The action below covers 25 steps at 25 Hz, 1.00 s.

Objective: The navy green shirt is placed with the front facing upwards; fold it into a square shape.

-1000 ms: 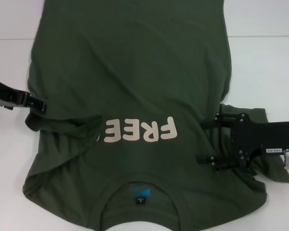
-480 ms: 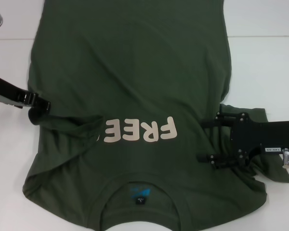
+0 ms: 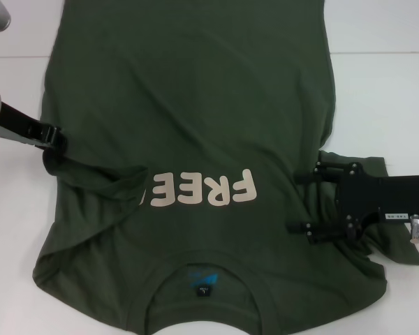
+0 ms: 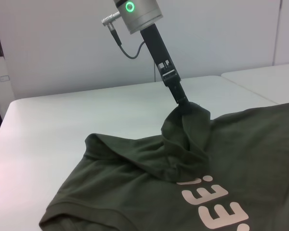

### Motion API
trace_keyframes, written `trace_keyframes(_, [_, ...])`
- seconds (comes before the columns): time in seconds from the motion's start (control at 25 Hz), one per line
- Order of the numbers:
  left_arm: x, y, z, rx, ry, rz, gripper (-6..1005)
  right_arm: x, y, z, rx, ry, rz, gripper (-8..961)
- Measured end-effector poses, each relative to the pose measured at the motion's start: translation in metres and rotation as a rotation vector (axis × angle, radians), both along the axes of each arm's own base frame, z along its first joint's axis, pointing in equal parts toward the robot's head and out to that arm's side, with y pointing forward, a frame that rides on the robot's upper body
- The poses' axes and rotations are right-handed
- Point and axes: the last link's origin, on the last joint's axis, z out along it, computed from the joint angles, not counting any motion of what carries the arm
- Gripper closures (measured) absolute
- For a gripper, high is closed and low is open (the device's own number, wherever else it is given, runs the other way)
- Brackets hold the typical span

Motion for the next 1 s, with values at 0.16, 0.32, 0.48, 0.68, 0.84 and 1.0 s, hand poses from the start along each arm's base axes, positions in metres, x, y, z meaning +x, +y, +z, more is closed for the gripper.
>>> trace_keyframes(0.16, [0.001, 0.000, -0.001, -0.007, -0.001, -0.007, 709, -0.001, 0.002, -0.001, 0.006, -0.005, 0.006, 41])
trace_keyframes(0.32, [0.005, 0.002, -0.011, -0.043, -0.013, -0.028, 843, -0.001, 0.003, -0.001, 0.012, -0.006, 0.012, 41])
trace_keyframes(0.48, [0.018, 0.007, -0.015, -0.047, -0.047, -0.061, 906, -0.001, 0.003, -0.002, 0.013, -0.006, 0.011, 42])
trace_keyframes(0.68, [0.041, 0.017, -0.015, -0.044, -0.102, -0.113, 985, -0.001, 0.003, -0.002, 0.013, -0.005, 0.010, 41])
trace_keyframes(0.84, [0.054, 0.024, -0.022, -0.021, -0.117, -0.145, 986, -0.001, 0.002, -0.002, 0.013, -0.006, 0.011, 41])
trace_keyframes(1.0, [0.062, 0.030, -0.030, 0.021, -0.120, -0.173, 985, 0.000, 0.002, -0.002, 0.014, -0.006, 0.011, 41])
